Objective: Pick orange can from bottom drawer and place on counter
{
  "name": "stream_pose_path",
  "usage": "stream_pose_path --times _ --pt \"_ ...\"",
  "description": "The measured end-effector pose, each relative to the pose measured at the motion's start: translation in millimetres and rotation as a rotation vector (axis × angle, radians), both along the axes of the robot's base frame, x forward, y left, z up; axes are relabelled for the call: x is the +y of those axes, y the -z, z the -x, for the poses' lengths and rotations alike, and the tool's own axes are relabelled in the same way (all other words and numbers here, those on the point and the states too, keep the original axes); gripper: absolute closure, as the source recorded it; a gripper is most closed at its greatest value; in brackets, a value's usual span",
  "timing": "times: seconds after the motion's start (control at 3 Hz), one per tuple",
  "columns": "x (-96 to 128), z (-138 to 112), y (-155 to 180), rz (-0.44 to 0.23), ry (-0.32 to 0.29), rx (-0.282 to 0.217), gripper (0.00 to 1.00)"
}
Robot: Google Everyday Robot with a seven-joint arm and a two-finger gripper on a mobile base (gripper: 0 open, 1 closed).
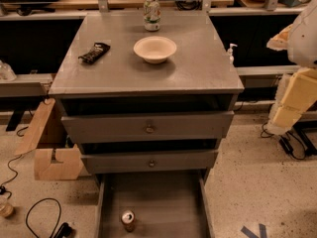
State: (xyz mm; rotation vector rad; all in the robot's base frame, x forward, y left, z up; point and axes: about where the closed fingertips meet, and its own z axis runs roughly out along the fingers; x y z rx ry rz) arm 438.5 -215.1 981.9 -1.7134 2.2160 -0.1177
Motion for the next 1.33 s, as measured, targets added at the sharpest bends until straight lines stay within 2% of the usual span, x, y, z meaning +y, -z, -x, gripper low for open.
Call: stream_pose_path --times 0.33,0.67,1.0,1.33 --pt "0 0 0 0.0 0.0 0.0 0.0" --pt "1 -1 19 -0.071 -0.01 0.002 0.0" --pt "0 -1 94 -0.251 -0.041 0.026 0.0" --pt "3 -3 170 -0.463 -0.05 0.013 0.0"
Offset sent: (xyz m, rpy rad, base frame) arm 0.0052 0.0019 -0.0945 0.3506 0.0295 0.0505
